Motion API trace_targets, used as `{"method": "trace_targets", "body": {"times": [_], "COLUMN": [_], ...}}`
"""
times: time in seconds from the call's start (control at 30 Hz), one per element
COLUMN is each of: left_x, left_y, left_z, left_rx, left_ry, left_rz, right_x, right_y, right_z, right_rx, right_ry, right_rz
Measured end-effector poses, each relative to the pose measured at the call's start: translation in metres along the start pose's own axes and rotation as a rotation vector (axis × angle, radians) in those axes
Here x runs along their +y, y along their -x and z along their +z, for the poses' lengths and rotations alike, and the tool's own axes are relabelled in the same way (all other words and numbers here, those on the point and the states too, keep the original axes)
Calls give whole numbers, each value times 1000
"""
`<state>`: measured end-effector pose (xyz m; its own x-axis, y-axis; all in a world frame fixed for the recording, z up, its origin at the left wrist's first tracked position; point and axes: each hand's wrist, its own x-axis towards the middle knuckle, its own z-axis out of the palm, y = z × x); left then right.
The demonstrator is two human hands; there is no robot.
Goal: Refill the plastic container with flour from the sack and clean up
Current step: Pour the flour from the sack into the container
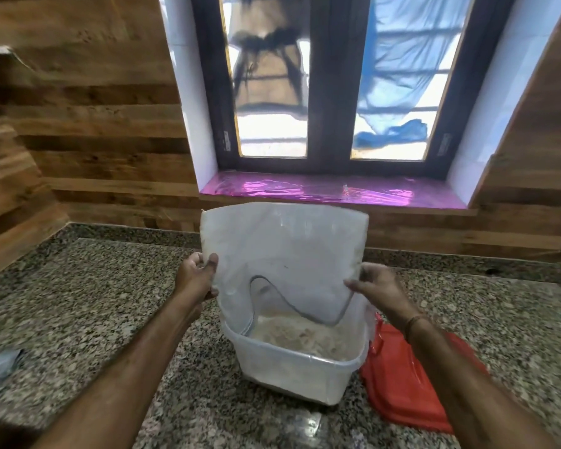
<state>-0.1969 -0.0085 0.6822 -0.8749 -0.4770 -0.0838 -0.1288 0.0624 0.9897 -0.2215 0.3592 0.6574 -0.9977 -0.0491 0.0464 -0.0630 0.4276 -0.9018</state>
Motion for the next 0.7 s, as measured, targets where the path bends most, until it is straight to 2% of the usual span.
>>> {"method": "trace_targets", "body": {"times": [0.1, 0.2, 0.27, 0.33, 0.4, 0.5, 0.6, 0.7], "left_x": [-6, -19, -22, -19, -15, -7, 0, 5], "left_y": [-3, -2, 0, 1, -3, -4, -6, -7], "left_z": [-5, -11, -9, -8, -9, -11, -8, -2], "left_rx": [-115, -229, -176, -109, -93, -75, -61, -17], "left_ry": [108, 117, 180, 239, 250, 242, 231, 188], "left_rz": [-73, -171, -179, -157, -98, -3, 81, 116], "right_x": [4, -18, -24, -20, -6, 14, -14, -28], "right_y": [-3, -8, -6, 0, 5, -5, -8, -1], "right_z": [3, -5, -11, -9, -2, -2, -11, -14], "right_rx": [28, 132, 173, 44, -41, 33, 187, 170], "right_ry": [11, 5, -14, -17, 113, 122, 106, 116], "right_rz": [-31, -86, -77, -47, -45, -83, -61, -25]}}
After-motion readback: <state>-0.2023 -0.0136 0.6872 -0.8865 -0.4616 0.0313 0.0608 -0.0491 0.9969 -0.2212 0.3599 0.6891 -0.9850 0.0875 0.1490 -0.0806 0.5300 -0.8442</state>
